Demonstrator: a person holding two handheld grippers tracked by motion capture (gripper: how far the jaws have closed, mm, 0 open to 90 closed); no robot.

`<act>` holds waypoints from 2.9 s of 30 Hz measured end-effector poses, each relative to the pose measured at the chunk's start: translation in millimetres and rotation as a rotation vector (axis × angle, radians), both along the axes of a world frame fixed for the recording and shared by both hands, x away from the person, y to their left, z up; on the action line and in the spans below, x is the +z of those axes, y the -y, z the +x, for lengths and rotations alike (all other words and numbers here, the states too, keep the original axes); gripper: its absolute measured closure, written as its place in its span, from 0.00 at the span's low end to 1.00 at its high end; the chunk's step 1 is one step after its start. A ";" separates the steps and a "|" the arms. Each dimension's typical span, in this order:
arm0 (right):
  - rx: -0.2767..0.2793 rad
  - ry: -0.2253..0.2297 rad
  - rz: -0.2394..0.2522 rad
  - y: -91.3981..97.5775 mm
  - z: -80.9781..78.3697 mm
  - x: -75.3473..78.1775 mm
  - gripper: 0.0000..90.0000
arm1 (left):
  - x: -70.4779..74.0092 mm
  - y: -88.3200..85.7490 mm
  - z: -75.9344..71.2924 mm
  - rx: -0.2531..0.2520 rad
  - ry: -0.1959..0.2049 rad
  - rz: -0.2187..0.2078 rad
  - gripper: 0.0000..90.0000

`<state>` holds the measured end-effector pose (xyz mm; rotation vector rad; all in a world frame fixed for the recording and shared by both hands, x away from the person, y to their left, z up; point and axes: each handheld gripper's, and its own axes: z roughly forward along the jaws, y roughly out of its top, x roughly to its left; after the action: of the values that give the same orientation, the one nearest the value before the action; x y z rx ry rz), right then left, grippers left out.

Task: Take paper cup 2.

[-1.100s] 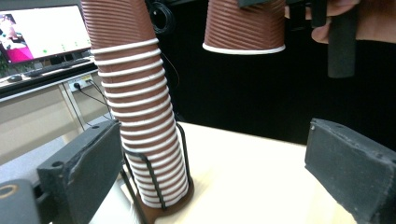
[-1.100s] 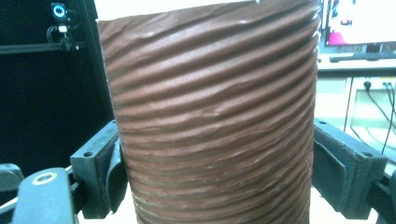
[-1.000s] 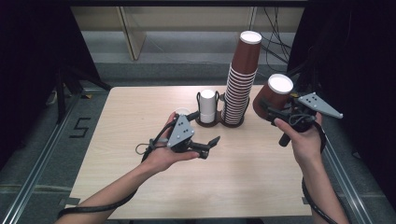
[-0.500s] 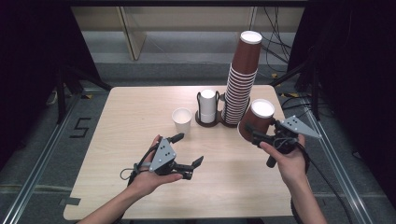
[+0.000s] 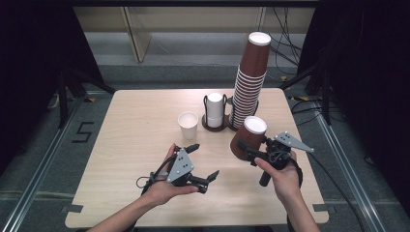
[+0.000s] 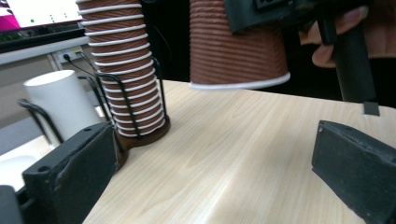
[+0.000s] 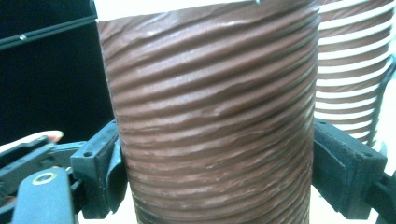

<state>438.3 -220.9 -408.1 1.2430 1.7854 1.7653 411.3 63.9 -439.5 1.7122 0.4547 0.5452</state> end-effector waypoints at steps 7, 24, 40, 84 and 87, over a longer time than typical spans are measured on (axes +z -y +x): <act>0.026 -0.046 0.040 -8.0 -3.2 -9.8 0.18 | -4.0 16.3 7.8 -0.019 -0.001 0.006 0.00; 0.030 -0.101 0.129 -15.4 -7.1 -14.3 0.18 | -0.4 30.3 17.2 -0.066 -0.015 -0.018 0.00; 0.033 -0.117 0.157 -15.8 -6.8 -15.5 0.18 | -2.2 41.1 21.1 -0.081 -0.011 -0.004 0.00; 0.051 -0.174 0.183 -26.0 -10.9 -23.8 0.16 | -9.4 60.1 32.1 -0.116 -0.089 -0.019 0.06; 0.054 -0.166 0.184 -26.2 -10.3 -24.2 0.15 | -8.6 59.3 31.4 -0.112 -0.088 -0.016 0.09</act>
<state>428.0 -194.7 -432.3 1.4661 1.7922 1.9446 442.8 4.6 -448.0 1.7395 0.4217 0.3847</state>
